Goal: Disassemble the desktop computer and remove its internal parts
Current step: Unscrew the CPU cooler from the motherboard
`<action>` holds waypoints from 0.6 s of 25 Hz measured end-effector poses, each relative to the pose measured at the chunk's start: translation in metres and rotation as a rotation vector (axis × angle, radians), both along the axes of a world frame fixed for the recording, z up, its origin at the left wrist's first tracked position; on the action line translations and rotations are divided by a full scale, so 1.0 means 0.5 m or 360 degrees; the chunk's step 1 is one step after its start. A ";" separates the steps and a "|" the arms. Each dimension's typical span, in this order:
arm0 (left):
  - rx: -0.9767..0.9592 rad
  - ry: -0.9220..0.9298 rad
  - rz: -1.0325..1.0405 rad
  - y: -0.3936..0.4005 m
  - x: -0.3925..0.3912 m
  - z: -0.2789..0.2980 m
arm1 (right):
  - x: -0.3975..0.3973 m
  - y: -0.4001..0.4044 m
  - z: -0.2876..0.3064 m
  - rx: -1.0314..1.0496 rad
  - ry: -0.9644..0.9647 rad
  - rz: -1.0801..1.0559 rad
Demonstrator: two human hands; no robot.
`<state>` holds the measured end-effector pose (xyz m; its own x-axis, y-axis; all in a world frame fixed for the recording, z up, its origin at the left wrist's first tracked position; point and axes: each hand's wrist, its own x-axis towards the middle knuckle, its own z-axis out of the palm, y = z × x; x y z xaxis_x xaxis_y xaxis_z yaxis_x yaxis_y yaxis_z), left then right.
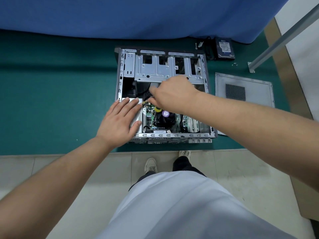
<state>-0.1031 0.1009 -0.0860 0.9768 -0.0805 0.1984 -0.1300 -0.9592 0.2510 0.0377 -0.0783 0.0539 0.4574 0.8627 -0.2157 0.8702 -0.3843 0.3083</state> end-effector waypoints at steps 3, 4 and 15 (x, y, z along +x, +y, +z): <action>0.0001 0.0003 -0.0008 -0.001 0.000 -0.002 | 0.012 -0.012 0.005 -0.0097 0.0185 0.0473; 0.0006 0.0006 -0.0010 -0.002 -0.001 -0.003 | 0.017 -0.013 0.010 -0.0133 0.0248 0.0528; -0.0179 0.0345 0.0082 -0.010 0.007 0.034 | 0.016 -0.061 0.012 0.0326 0.0817 -0.0374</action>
<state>-0.0995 0.0960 -0.0690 0.9998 -0.0190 -0.0113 -0.0134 -0.9277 0.3731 0.0456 -0.1086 0.0600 0.5222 0.7985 -0.2996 0.7728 -0.5916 -0.2298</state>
